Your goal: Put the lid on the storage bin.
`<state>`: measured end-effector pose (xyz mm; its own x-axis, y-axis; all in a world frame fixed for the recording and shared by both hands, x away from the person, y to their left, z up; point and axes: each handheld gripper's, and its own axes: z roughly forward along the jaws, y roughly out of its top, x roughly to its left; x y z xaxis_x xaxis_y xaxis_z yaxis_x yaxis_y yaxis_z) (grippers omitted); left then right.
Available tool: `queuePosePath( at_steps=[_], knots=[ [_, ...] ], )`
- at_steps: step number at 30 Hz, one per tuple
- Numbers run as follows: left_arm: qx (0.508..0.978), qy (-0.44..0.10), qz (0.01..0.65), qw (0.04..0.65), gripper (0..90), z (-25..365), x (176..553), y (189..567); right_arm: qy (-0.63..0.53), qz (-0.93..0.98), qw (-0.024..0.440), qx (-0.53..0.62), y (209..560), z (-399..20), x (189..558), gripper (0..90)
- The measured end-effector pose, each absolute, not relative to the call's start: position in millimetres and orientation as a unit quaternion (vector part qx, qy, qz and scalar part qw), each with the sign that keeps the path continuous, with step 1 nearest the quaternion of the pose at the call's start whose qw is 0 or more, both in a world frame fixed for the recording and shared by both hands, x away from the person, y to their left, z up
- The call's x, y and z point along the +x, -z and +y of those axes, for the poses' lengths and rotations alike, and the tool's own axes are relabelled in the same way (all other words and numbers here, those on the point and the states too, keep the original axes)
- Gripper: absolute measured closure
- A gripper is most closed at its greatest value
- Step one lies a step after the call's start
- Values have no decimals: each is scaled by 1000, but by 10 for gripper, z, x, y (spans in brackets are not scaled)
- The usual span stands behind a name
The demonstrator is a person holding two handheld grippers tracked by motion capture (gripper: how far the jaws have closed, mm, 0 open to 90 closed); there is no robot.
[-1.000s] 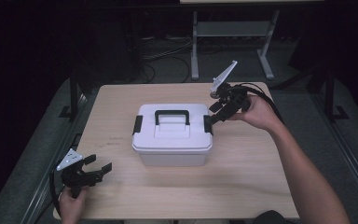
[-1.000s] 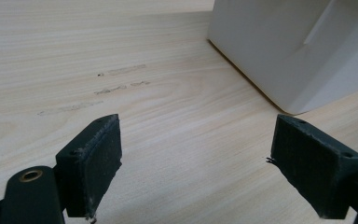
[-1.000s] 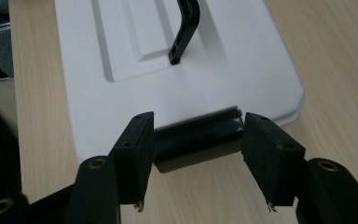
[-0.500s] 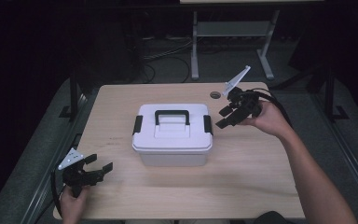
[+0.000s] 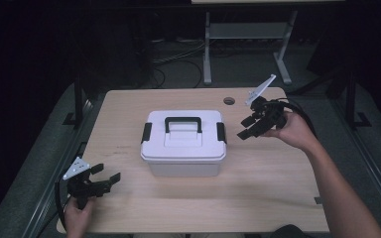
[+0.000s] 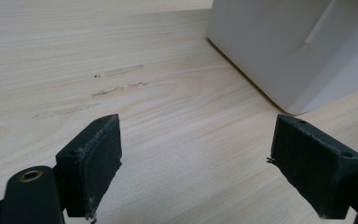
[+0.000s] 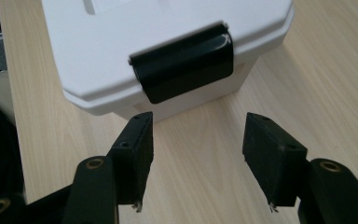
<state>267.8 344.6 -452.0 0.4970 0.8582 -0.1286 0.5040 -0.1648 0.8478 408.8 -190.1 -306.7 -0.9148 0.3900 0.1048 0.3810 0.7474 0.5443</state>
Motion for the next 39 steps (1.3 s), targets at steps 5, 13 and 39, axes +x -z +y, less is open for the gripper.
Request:
queuePosePath(
  at_steps=[5,13,39],
  knots=[
    [737,-195,462,453,155,3435,2681,4528,-283,935,6,213,3140,-1974,4042,425],
    [736,-195,466,451,155,3448,2681,4531,-279,932,-4,233,3296,-2158,4009,421],
    [738,-195,464,450,155,3444,2673,4529,-277,923,-28,266,3702,-2481,3828,410]
  ],
)
